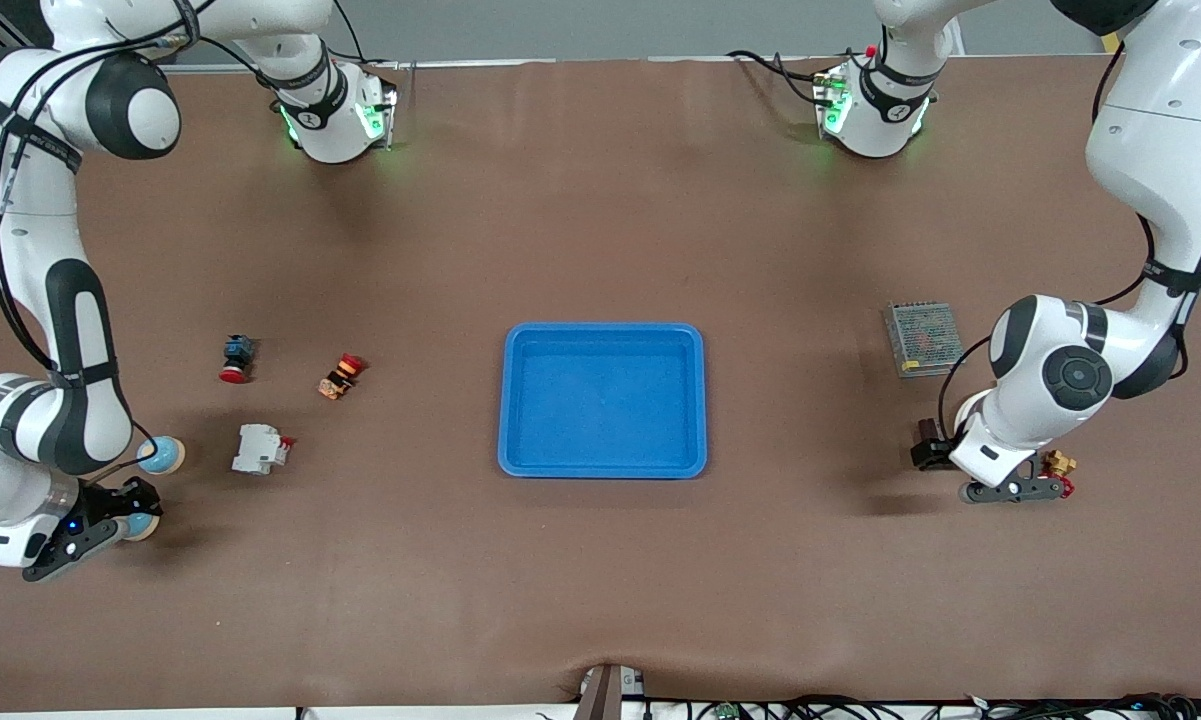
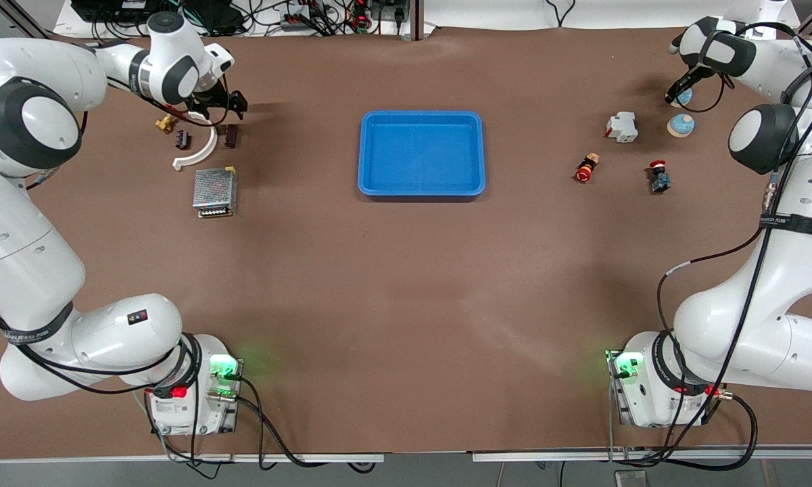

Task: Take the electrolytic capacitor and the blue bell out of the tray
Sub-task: 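Withdraw the left gripper while the right gripper sets the bell beside the first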

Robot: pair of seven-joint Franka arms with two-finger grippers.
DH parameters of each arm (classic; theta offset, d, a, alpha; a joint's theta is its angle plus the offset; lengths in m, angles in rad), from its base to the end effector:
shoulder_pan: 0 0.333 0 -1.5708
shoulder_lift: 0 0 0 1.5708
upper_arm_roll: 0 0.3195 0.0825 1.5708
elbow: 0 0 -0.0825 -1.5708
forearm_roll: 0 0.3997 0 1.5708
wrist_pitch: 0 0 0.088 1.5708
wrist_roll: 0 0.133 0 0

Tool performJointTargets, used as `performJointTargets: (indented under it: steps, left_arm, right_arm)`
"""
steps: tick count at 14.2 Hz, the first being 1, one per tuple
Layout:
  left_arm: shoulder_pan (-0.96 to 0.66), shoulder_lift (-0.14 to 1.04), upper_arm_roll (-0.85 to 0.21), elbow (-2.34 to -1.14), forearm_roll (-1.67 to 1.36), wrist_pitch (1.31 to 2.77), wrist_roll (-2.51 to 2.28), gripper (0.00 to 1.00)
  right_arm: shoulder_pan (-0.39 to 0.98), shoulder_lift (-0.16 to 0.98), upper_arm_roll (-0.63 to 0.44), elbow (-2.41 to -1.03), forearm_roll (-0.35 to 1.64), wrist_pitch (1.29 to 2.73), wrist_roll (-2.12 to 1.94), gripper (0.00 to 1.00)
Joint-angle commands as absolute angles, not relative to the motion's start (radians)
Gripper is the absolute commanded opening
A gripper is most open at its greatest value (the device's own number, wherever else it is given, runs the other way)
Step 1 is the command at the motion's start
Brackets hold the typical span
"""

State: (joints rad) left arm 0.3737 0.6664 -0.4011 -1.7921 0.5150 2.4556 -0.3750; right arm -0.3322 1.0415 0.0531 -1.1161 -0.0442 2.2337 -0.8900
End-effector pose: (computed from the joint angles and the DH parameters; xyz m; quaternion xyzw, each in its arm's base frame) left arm 0.6756 0.0034 0.1729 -0.9979 -0.0214 -0.0482 0.0389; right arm 0.7591 -0.2326 0.1452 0.9533 0.2995 0.0347 0.0176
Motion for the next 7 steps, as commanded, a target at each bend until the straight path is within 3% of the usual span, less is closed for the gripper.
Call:
performJointTargets:
  steps: [1, 7]
  left_arm:
    - [0.387, 0.643, -0.423, -1.752, 0.523, 2.346, -0.374, 1.00]
    - [0.541, 0.572, -0.530, -1.726, 0.427, 2.214, -0.155, 1.00]
  right_arm:
    - [-0.360, 1.068, 0.077, -1.080, -0.051, 2.235, -0.899, 1.00]
    - [-0.350, 1.040, 0.081, -1.075, -0.051, 2.177, -0.891, 1.00]
